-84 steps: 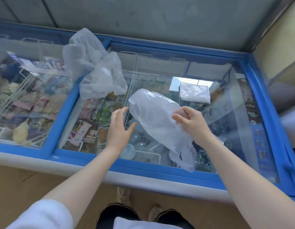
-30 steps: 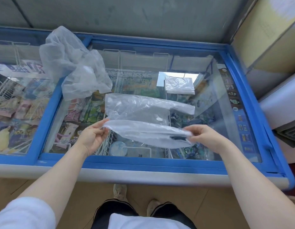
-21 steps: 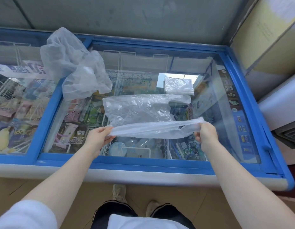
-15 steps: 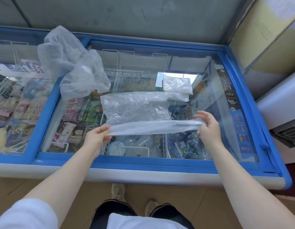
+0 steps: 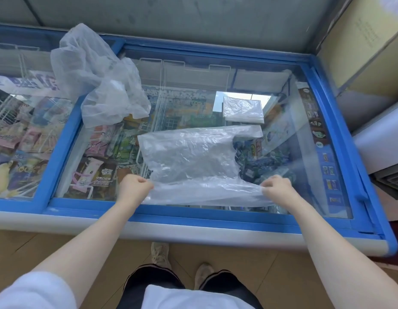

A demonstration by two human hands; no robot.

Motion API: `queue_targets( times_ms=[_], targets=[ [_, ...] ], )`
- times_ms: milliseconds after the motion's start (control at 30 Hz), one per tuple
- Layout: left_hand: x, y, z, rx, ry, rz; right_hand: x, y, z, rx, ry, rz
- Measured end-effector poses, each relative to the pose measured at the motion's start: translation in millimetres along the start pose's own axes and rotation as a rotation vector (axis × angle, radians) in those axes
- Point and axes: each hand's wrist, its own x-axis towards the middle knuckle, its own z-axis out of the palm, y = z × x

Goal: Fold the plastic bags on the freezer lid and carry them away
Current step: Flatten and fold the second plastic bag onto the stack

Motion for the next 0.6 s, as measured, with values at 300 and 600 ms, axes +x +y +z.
queue_targets(
  times_ms=[300, 600],
  targets=[
    [23, 23, 3, 0.257, -0.031, 0.118, 10, -157, 41, 0.020, 0.247, -0.591],
    [41, 8, -32, -0.089, -0.180, 0.507, 85, -287, 42, -0.179, -0.142, -0.615]
  ],
)
